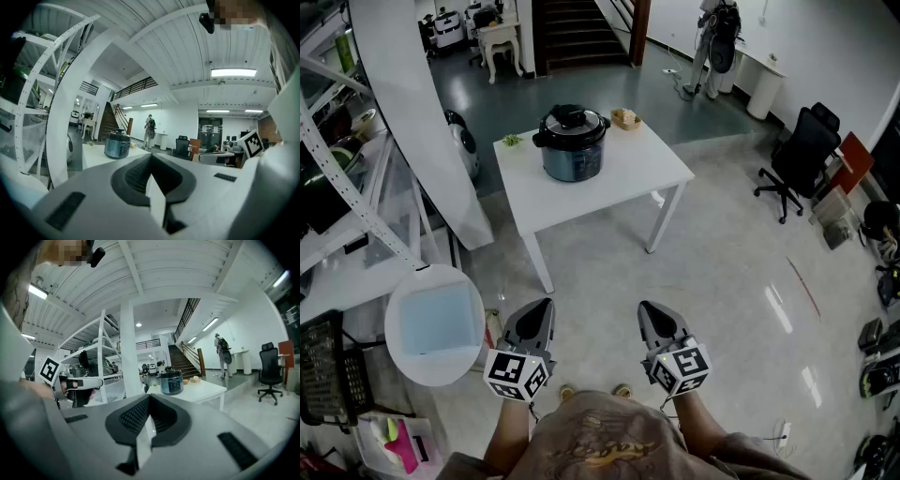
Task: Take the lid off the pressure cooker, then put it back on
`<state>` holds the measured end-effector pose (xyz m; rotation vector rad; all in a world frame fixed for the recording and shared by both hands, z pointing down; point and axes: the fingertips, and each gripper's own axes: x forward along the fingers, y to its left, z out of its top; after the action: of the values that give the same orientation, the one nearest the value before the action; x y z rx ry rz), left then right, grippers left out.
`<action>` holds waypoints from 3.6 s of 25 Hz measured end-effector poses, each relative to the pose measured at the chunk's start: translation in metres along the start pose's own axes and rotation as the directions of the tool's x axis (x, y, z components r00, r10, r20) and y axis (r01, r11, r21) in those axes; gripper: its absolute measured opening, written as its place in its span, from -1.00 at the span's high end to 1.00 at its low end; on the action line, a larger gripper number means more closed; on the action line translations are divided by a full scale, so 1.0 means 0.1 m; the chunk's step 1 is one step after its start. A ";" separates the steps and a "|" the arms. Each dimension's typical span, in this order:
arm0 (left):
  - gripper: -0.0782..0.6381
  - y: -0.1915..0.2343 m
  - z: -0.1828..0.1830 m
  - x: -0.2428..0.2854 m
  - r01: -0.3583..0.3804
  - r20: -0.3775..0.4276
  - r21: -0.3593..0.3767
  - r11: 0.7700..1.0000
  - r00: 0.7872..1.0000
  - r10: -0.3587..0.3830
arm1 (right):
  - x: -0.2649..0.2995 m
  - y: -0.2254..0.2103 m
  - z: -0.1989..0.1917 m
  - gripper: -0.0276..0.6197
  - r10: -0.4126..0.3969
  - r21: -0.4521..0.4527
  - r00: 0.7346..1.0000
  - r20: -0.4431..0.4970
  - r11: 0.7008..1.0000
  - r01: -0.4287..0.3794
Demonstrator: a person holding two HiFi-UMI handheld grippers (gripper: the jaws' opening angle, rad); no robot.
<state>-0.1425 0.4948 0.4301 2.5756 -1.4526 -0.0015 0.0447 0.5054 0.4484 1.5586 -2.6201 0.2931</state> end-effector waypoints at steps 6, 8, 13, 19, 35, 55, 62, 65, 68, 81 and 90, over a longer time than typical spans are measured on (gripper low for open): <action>0.77 0.08 -0.01 0.01 -0.001 -0.005 -0.007 1.000 1.000 0.001 | 0.06 0.01 0.04 0.94 -0.006 0.038 0.999 0.031 0.999 0.005; 0.77 0.11 -0.02 0.00 0.009 -0.015 -0.005 1.000 1.000 -0.009 | 0.07 0.04 0.03 0.94 -0.008 0.039 1.000 0.024 0.999 0.007; 0.77 0.27 -0.04 0.01 0.051 -0.027 0.012 0.999 0.998 -0.050 | 0.15 0.13 -0.06 0.94 -0.031 0.043 0.999 0.017 0.999 0.030; 0.77 0.46 -0.03 0.07 0.061 -0.023 -0.015 0.998 0.998 -0.061 | 0.27 0.21 -0.17 0.94 -0.059 0.048 0.998 0.002 0.997 0.059; 0.77 1.13 0.22 1.07 0.056 0.002 0.013 0.998 0.998 -0.056 | 1.42 -0.27 0.10 0.94 -0.020 0.028 0.999 0.030 0.999 0.019; 0.77 1.81 0.72 3.02 -0.072 0.016 0.004 0.997 0.997 0.072 | 3.20 -1.60 0.78 0.94 0.143 0.012 0.990 0.015 0.990 -0.143; 0.77 1.95 0.82 3.39 -0.115 0.026 0.012 0.993 0.993 0.114 | 3.59 -1.85 0.85 0.94 0.199 0.005 0.980 0.008 0.980 -0.199; 0.77 2.05 0.86 3.50 -0.124 0.028 0.013 0.992 0.992 0.124 | 3.74 -1.90 0.87 0.94 0.211 0.011 0.977 0.006 0.977 -0.212; 0.77 2.14 0.92 3.63 -0.125 0.031 0.016 0.992 0.992 0.124 | 3.90 -1.96 0.92 0.94 0.218 0.009 0.976 0.012 0.976 -0.218; 0.77 2.66 1.17 4.34 -0.068 0.042 0.010 0.998 0.997 0.067 | 4.71 -2.21 1.24 0.94 0.191 -0.003 0.981 0.031 0.982 -0.191; 0.77 2.94 1.27 4.70 -0.022 0.036 0.032 0.999 0.999 0.021 | 5.09 -2.29 1.39 0.94 0.164 -0.019 0.985 0.045 0.986 -0.163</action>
<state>-0.1585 -0.0723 0.3942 2.5981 -1.5054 -0.0206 0.0055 -0.0684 0.4240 1.3637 -2.7847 0.2495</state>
